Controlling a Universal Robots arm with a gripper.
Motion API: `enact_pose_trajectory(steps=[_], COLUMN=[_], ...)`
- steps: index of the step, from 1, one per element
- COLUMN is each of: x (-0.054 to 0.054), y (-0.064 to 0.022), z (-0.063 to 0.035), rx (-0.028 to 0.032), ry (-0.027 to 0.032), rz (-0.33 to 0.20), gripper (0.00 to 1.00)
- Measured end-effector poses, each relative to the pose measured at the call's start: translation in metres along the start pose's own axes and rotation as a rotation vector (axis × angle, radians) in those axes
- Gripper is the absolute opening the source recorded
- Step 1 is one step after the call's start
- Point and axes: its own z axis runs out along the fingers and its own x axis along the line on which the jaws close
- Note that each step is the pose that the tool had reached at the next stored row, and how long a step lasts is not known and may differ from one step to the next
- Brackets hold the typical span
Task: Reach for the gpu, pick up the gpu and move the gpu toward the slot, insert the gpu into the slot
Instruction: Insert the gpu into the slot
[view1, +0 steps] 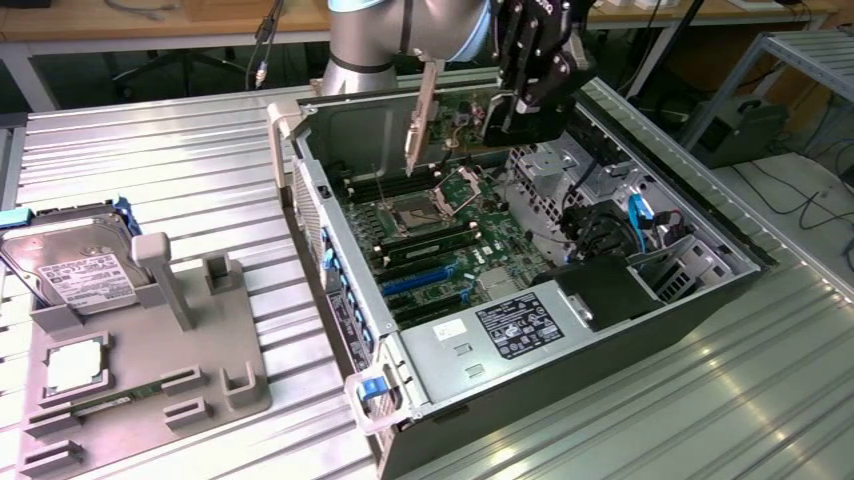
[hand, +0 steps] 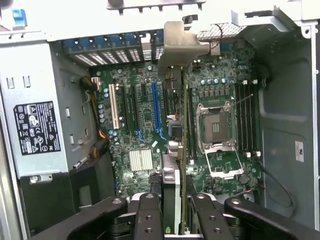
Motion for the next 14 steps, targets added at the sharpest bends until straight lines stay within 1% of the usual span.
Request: enact_pose_trajectory(steps=[4,7,14], x=[0.0,0.0,0.0], y=[0.0,0.0,0.0], z=[0.0001,0.0001,0.0002], rx=[-0.001,-0.0015,-0.0016], ry=[-0.0016,-0.0023,-0.0024], rz=[-0.07,-0.104,-0.106], gripper=[0.27,0.27,0.27])
